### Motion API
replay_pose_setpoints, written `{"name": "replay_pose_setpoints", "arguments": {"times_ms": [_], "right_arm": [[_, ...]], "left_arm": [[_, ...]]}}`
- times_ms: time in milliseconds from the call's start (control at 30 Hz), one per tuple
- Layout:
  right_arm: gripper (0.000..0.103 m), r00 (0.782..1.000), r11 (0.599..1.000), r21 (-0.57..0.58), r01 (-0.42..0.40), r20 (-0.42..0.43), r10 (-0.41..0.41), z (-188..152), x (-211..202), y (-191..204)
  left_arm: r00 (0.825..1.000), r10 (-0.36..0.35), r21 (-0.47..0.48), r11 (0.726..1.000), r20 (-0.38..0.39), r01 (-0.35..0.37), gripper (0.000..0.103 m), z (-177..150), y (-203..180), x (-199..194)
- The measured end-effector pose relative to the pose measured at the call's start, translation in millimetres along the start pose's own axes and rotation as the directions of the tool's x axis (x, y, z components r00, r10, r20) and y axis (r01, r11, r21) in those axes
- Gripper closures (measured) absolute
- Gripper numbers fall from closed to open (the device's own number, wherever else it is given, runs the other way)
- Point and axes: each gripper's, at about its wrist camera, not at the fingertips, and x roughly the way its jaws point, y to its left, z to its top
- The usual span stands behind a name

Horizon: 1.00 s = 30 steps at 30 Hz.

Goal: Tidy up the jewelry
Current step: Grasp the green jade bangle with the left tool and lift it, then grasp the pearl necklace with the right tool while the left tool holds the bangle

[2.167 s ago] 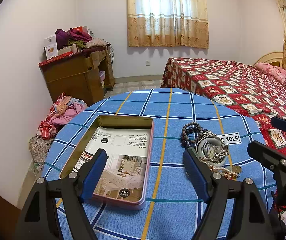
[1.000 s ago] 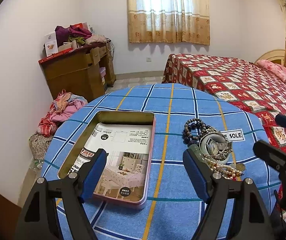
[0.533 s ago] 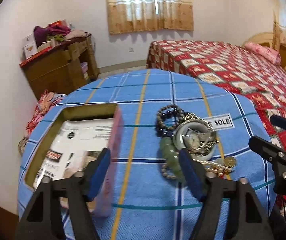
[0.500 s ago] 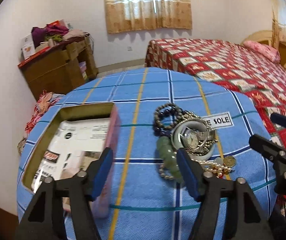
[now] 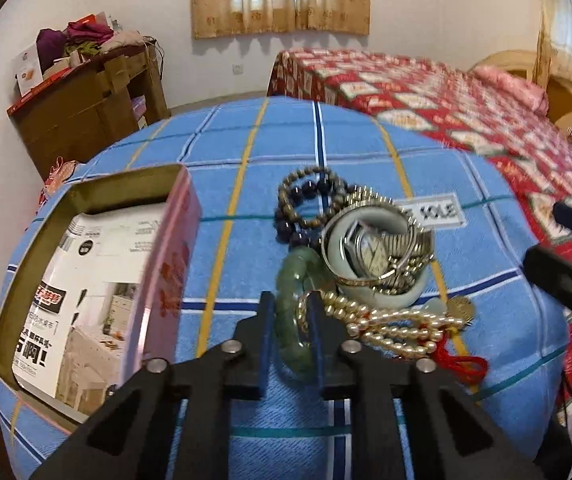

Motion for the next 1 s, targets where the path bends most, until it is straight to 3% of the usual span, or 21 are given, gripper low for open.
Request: {"name": "replay_pose_setpoints", "arguments": {"times_ms": [200,367,433,500,600,733,1000], "right_arm": [[0.011,1.0,1.0,-0.009,0.0,-0.011,0.0,-2.6,4.0,5.1],[0.011,1.0,1.0,-0.026,-0.015,-0.021,0.014,-3.8,6.9,11.8],[0.016,0.999,0.999,-0.035,-0.029,-0.028,0.028,-4.2,8.5,15.4],[0.032,0.998,0.998,-0.043,-0.054,-0.041,0.052,-4.0,10.7,19.9],[0.043,0.994,0.992,-0.07,-0.104,-0.051,0.1,-4.4,11.0,30.7],[0.043,0.987,0.979,-0.135,-0.152,-0.067,0.144,-6.3,12.0,50.2],[0.043,0.97,0.947,-0.221,-0.233,-0.125,0.21,-6.7,26.6,84.5]], "left_arm": [[0.995,-0.022,0.0,1.0,0.099,0.023,0.091,3.3,6.6,-39.1],[0.987,0.006,0.01,1.0,0.161,-0.007,0.091,4.0,9.7,-60.2],[0.985,-0.001,0.005,1.0,0.173,0.0,0.091,6.3,13.4,-65.4],[0.981,-0.01,0.004,1.0,0.192,0.01,0.091,8.7,16.0,-71.5],[0.977,-0.016,0.006,1.0,0.214,0.015,0.091,11.5,16.8,-79.5],[0.971,-0.015,0.032,0.999,0.237,0.008,0.091,12.2,11.7,-86.0],[0.978,0.04,0.011,0.999,0.206,-0.043,0.093,6.9,20.2,-73.4]]}}
